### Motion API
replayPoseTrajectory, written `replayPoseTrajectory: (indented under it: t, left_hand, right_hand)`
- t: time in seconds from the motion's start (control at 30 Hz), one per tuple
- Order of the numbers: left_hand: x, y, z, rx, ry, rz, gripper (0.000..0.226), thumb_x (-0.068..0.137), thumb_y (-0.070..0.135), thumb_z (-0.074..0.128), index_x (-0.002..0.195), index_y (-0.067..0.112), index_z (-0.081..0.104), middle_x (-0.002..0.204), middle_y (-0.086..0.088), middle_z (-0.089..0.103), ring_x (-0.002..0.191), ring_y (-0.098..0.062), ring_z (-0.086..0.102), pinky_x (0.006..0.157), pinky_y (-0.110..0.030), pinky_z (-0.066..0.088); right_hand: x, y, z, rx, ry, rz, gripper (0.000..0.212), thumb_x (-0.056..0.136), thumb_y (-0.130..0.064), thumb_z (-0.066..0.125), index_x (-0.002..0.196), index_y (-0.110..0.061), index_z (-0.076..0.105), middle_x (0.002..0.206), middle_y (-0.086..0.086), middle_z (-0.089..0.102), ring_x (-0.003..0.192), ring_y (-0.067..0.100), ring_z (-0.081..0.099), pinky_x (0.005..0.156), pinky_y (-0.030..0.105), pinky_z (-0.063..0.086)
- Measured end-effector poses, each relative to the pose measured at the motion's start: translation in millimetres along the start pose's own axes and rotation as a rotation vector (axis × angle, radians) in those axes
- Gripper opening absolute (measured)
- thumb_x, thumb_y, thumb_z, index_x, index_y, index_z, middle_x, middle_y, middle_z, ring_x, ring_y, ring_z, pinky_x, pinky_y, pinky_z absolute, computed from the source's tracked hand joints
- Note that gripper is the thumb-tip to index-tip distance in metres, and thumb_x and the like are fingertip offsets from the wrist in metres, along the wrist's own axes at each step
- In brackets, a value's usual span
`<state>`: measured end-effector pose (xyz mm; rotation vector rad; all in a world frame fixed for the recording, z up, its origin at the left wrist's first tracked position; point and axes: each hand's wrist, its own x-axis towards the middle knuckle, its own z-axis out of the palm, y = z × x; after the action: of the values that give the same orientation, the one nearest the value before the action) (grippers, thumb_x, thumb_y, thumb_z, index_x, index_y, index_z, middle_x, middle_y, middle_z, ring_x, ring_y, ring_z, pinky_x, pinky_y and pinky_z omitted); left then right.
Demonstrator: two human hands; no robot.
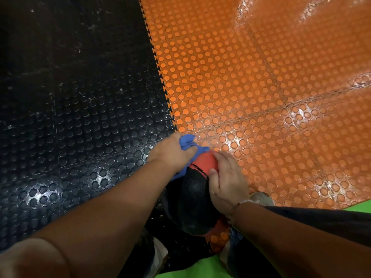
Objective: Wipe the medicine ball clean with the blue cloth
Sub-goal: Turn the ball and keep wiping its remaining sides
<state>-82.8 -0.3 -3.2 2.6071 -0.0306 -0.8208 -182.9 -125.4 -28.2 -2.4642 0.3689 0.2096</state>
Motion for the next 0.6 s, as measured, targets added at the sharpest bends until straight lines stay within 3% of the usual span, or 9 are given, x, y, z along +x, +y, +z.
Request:
replayPoseTrajectory:
  t: [0.1, 0.17, 0.23, 0.33, 0.4, 0.5, 0.6]
  left_hand:
    - [-10.8, -0.7, 6.2, -0.013, 0.001, 0.137, 0.062, 0.068, 0.069, 0.065, 0.116, 0.031, 0.054, 0.114, 0.001, 0.055, 0.106, -0.02, 0.052, 0.089, -0.033, 0.045]
    - [-20.6, -0.3, 15.5, -0.012, 0.028, 0.192, 0.052, 0.071, 0.064, 0.067, 0.112, 0.032, 0.058, 0.11, 0.002, 0.056, 0.103, -0.019, 0.052, 0.086, -0.032, 0.045]
    - [-18.4, -10.0, 13.8, -0.118, 0.052, 0.087, 0.031, 0.079, 0.053, 0.066, 0.1, 0.03, 0.061, 0.102, 0.001, 0.061, 0.096, -0.021, 0.057, 0.077, -0.029, 0.046]
    - [-18.0, -20.9, 12.3, -0.179, 0.085, 0.033, 0.022, 0.083, 0.046, 0.066, 0.095, 0.028, 0.063, 0.098, 0.0, 0.063, 0.09, -0.022, 0.058, 0.076, -0.029, 0.047]
    - [-25.4, -21.7, 14.6, -0.168, 0.106, 0.102, 0.026, 0.084, 0.044, 0.066, 0.097, 0.022, 0.065, 0.098, 0.0, 0.06, 0.09, -0.021, 0.055, 0.077, -0.03, 0.046]
    - [-34.0, -28.6, 20.9, -0.159, 0.107, 0.175, 0.024, 0.084, 0.042, 0.066, 0.092, 0.018, 0.068, 0.092, 0.0, 0.058, 0.088, -0.022, 0.054, 0.076, -0.033, 0.046]
    - [-29.7, -40.8, 18.6, -0.184, 0.138, 0.012, 0.02, 0.088, 0.042, 0.061, 0.089, 0.023, 0.065, 0.092, 0.002, 0.058, 0.085, -0.02, 0.055, 0.074, -0.031, 0.047]
  right_hand:
    - [-0.8, 1.5, 3.4, -0.065, -0.008, -0.019, 0.055, 0.08, -0.027, 0.035, 0.112, 0.009, 0.061, 0.112, 0.026, 0.063, 0.102, 0.039, 0.062, 0.087, 0.056, 0.05]
    - [-4.3, 3.0, 5.9, -0.09, -0.003, -0.058, 0.056, 0.079, -0.03, 0.035, 0.113, 0.007, 0.061, 0.112, 0.023, 0.064, 0.102, 0.037, 0.062, 0.09, 0.051, 0.049]
    - [-5.0, -4.4, 2.3, -0.045, 0.01, -0.065, 0.061, 0.076, -0.037, 0.03, 0.116, -0.001, 0.06, 0.116, 0.012, 0.061, 0.107, 0.03, 0.057, 0.096, 0.043, 0.044]
    - [4.2, -21.6, -3.1, 0.1, 0.011, 0.106, 0.053, 0.079, -0.037, 0.026, 0.115, -0.015, 0.058, 0.113, -0.001, 0.055, 0.11, 0.018, 0.048, 0.097, 0.034, 0.038]
    - [3.2, -31.2, 0.4, 0.017, -0.006, 0.203, 0.046, 0.088, -0.038, 0.028, 0.122, -0.018, 0.052, 0.122, -0.001, 0.05, 0.117, 0.017, 0.044, 0.101, 0.036, 0.035]
    - [-12.2, -28.5, 8.6, -0.115, -0.074, 0.247, 0.053, 0.093, -0.041, 0.023, 0.139, -0.019, 0.035, 0.143, -0.001, 0.036, 0.133, 0.018, 0.031, 0.112, 0.041, 0.025]
    - [-13.1, -25.5, 6.2, -0.14, -0.142, 0.209, 0.053, 0.096, -0.037, 0.021, 0.145, -0.015, 0.028, 0.151, 0.001, 0.029, 0.139, 0.017, 0.024, 0.117, 0.041, 0.016]
